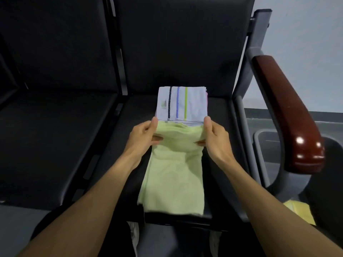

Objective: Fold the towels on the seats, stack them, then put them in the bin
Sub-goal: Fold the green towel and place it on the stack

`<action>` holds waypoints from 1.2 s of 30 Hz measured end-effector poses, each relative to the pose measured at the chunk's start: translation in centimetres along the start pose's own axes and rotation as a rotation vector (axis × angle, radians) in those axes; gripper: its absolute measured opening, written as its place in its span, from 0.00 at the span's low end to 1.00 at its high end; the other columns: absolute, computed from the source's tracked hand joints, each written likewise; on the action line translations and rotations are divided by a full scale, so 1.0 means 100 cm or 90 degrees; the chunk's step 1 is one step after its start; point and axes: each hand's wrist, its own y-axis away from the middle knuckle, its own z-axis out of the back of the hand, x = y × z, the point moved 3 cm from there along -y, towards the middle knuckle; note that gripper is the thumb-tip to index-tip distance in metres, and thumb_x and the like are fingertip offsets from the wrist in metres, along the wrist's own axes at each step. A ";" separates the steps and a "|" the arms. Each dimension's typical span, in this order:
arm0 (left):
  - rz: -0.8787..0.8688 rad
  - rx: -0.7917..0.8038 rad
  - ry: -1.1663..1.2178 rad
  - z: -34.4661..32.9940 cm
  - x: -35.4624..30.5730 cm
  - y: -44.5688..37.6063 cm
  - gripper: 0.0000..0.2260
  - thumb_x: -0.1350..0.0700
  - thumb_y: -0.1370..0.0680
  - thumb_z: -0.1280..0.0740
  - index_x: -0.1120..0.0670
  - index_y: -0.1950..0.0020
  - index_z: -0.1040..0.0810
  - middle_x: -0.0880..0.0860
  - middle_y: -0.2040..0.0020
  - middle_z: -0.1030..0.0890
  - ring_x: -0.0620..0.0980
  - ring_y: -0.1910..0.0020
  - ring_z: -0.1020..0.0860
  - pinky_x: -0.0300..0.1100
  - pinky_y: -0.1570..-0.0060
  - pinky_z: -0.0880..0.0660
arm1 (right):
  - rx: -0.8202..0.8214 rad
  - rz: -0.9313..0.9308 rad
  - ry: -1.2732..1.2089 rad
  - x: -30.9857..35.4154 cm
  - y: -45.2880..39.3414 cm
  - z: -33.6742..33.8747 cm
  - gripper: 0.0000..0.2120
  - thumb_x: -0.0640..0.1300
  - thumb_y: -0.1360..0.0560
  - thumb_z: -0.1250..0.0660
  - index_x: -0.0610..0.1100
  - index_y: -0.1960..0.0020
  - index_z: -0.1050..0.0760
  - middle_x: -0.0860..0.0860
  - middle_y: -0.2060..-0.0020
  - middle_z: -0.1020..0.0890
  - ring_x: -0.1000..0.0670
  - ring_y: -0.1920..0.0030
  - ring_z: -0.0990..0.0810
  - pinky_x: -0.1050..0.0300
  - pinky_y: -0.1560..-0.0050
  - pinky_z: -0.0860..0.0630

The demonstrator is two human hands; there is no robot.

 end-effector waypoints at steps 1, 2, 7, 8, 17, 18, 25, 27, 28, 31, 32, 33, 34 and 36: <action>0.025 -0.010 0.004 0.002 0.004 -0.001 0.22 0.40 0.18 0.39 0.55 0.52 0.15 0.54 0.51 0.14 0.53 0.52 0.15 0.47 0.51 0.18 | -0.003 -0.033 -0.008 -0.004 0.001 -0.001 0.29 0.59 0.17 0.48 0.35 0.62 0.33 0.50 0.68 0.26 0.48 0.65 0.18 0.43 0.54 0.17; 0.035 -0.033 -0.023 0.004 0.009 -0.002 0.23 0.38 0.19 0.39 0.53 0.57 0.14 0.52 0.52 0.14 0.52 0.53 0.16 0.46 0.53 0.19 | -0.006 -0.062 -0.002 -0.009 0.002 -0.002 0.29 0.58 0.17 0.47 0.34 0.61 0.30 0.51 0.67 0.23 0.49 0.64 0.19 0.47 0.55 0.17; 0.049 -0.025 -0.181 0.012 0.031 0.002 0.06 0.55 0.24 0.26 0.49 0.61 0.15 0.50 0.56 0.15 0.52 0.54 0.19 0.40 0.56 0.26 | 0.045 -0.102 0.047 -0.035 0.016 -0.012 0.05 0.37 0.25 0.31 0.45 0.58 0.23 0.50 0.59 0.14 0.50 0.56 0.18 0.64 0.59 0.27; 0.062 0.002 -0.197 0.012 0.035 0.004 0.06 0.59 0.24 0.26 0.48 0.58 0.15 0.51 0.51 0.15 0.50 0.48 0.18 0.40 0.52 0.24 | 0.044 -0.101 0.069 -0.037 0.020 -0.014 0.07 0.35 0.26 0.30 0.46 0.55 0.23 0.49 0.55 0.17 0.50 0.55 0.19 0.65 0.58 0.26; 0.196 0.247 -0.206 0.007 0.049 0.029 0.28 0.74 0.22 0.37 0.47 0.30 0.25 0.50 0.28 0.38 0.58 0.45 0.20 0.46 0.60 0.17 | 0.124 -0.186 0.077 -0.054 0.044 -0.021 0.13 0.39 0.23 0.30 0.50 0.41 0.25 0.51 0.51 0.23 0.55 0.58 0.22 0.68 0.66 0.27; 0.195 0.249 -0.212 0.007 0.049 0.029 0.29 0.75 0.23 0.37 0.47 0.29 0.26 0.51 0.28 0.37 0.58 0.45 0.20 0.46 0.60 0.17 | 0.129 -0.171 0.105 -0.053 0.044 -0.021 0.10 0.41 0.22 0.31 0.48 0.42 0.22 0.53 0.55 0.24 0.58 0.61 0.24 0.72 0.69 0.31; 0.098 0.125 -0.314 0.015 0.050 0.018 0.12 0.61 0.21 0.30 0.48 0.40 0.17 0.49 0.34 0.21 0.47 0.37 0.23 0.39 0.40 0.27 | 0.168 -0.155 0.154 -0.055 0.043 -0.022 0.14 0.35 0.24 0.30 0.46 0.40 0.19 0.57 0.63 0.31 0.59 0.65 0.30 0.73 0.70 0.33; 0.113 0.117 -0.302 0.016 0.051 0.015 0.15 0.65 0.22 0.31 0.47 0.42 0.16 0.50 0.35 0.21 0.46 0.41 0.21 0.40 0.42 0.23 | 0.199 -0.180 0.129 -0.054 0.043 -0.023 0.20 0.33 0.25 0.30 0.46 0.36 0.21 0.55 0.54 0.24 0.57 0.56 0.24 0.73 0.60 0.29; 0.129 0.129 -0.290 0.017 0.052 0.015 0.18 0.67 0.22 0.33 0.47 0.41 0.17 0.51 0.35 0.22 0.46 0.41 0.21 0.41 0.42 0.23 | 0.214 -0.189 0.116 -0.055 0.043 -0.024 0.22 0.32 0.26 0.31 0.46 0.33 0.23 0.52 0.47 0.22 0.55 0.50 0.22 0.69 0.52 0.26; 0.161 0.185 -0.295 0.017 0.055 0.017 0.25 0.71 0.23 0.37 0.48 0.31 0.23 0.51 0.30 0.27 0.49 0.37 0.23 0.45 0.36 0.24 | 0.257 -0.197 0.134 -0.055 0.046 -0.027 0.30 0.33 0.27 0.29 0.47 0.27 0.29 0.50 0.38 0.24 0.52 0.42 0.22 0.60 0.41 0.25; 0.161 0.200 -0.315 0.017 0.056 0.017 0.28 0.72 0.23 0.38 0.49 0.28 0.26 0.50 0.27 0.30 0.50 0.34 0.26 0.46 0.33 0.26 | 0.268 -0.191 0.166 -0.055 0.047 -0.028 0.33 0.34 0.28 0.29 0.48 0.26 0.32 0.51 0.37 0.25 0.51 0.41 0.23 0.58 0.39 0.25; 0.161 0.216 -0.336 0.016 0.056 0.018 0.30 0.72 0.23 0.38 0.49 0.25 0.29 0.49 0.25 0.32 0.50 0.30 0.29 0.45 0.31 0.28 | 0.279 -0.185 0.197 -0.055 0.048 -0.028 0.36 0.35 0.28 0.28 0.50 0.24 0.35 0.52 0.36 0.27 0.50 0.39 0.25 0.57 0.37 0.26; 0.163 0.231 -0.360 0.015 0.056 0.020 0.32 0.72 0.23 0.39 0.48 0.22 0.33 0.49 0.23 0.35 0.51 0.27 0.32 0.43 0.30 0.31 | 0.293 -0.181 0.226 -0.053 0.049 -0.028 0.38 0.36 0.28 0.28 0.51 0.22 0.38 0.53 0.35 0.28 0.50 0.37 0.26 0.57 0.35 0.28; 0.165 0.254 -0.402 0.013 0.054 0.023 0.36 0.73 0.23 0.40 0.48 0.19 0.39 0.48 0.20 0.41 0.51 0.23 0.38 0.39 0.31 0.34 | 0.320 -0.174 0.266 -0.050 0.052 -0.029 0.42 0.37 0.28 0.27 0.52 0.20 0.43 0.51 0.30 0.30 0.47 0.32 0.29 0.57 0.32 0.31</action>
